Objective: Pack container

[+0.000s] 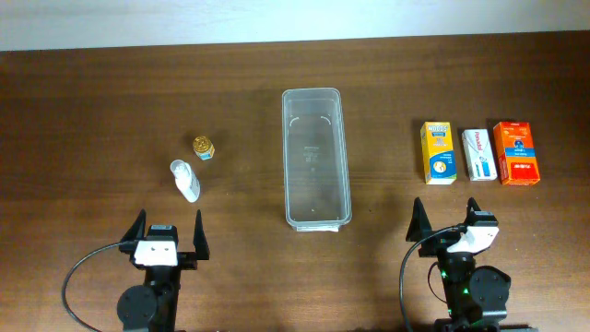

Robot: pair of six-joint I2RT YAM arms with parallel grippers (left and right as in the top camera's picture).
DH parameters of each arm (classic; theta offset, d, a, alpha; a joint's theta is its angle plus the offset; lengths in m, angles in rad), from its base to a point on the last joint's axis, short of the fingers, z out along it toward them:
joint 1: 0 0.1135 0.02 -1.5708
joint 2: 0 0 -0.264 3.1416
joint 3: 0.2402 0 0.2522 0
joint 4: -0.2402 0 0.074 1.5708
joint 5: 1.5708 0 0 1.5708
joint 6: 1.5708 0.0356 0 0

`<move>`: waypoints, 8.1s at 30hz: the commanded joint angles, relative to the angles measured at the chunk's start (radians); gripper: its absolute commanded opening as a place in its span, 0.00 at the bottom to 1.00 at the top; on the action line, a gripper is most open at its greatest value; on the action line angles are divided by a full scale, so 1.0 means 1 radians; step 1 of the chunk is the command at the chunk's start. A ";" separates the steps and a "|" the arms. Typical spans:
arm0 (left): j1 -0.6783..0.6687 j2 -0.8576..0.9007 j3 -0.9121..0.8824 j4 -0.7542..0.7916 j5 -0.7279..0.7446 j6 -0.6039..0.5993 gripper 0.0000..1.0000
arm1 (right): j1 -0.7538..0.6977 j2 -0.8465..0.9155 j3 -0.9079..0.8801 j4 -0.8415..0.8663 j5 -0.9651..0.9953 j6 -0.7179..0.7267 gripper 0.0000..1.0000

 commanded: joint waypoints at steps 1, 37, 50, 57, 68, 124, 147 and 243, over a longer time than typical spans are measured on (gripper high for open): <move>0.005 -0.009 -0.007 0.002 0.014 0.013 0.99 | -0.006 -0.011 -0.005 -0.004 -0.013 0.007 0.98; 0.005 -0.009 -0.007 0.002 0.014 0.013 0.99 | -0.006 -0.011 -0.005 -0.004 -0.012 0.007 0.98; 0.005 -0.009 -0.007 0.002 0.014 0.013 0.99 | -0.006 -0.011 -0.005 -0.004 -0.013 0.007 0.98; 0.005 -0.009 -0.007 0.002 0.014 0.013 0.99 | -0.006 -0.011 -0.005 -0.004 -0.012 0.007 0.98; 0.005 -0.009 -0.007 0.002 0.014 0.013 0.99 | -0.006 -0.011 -0.005 -0.004 -0.012 0.007 0.98; 0.005 -0.009 -0.007 0.002 0.014 0.013 0.99 | -0.008 0.790 0.937 -0.500 0.097 -0.253 0.98; 0.005 -0.009 -0.007 0.002 0.014 0.013 0.99 | -0.055 1.766 1.562 -1.030 0.035 -0.330 0.98; 0.005 -0.009 -0.007 0.002 0.014 0.013 0.99 | -0.577 2.160 1.611 -0.657 -0.152 -0.659 0.98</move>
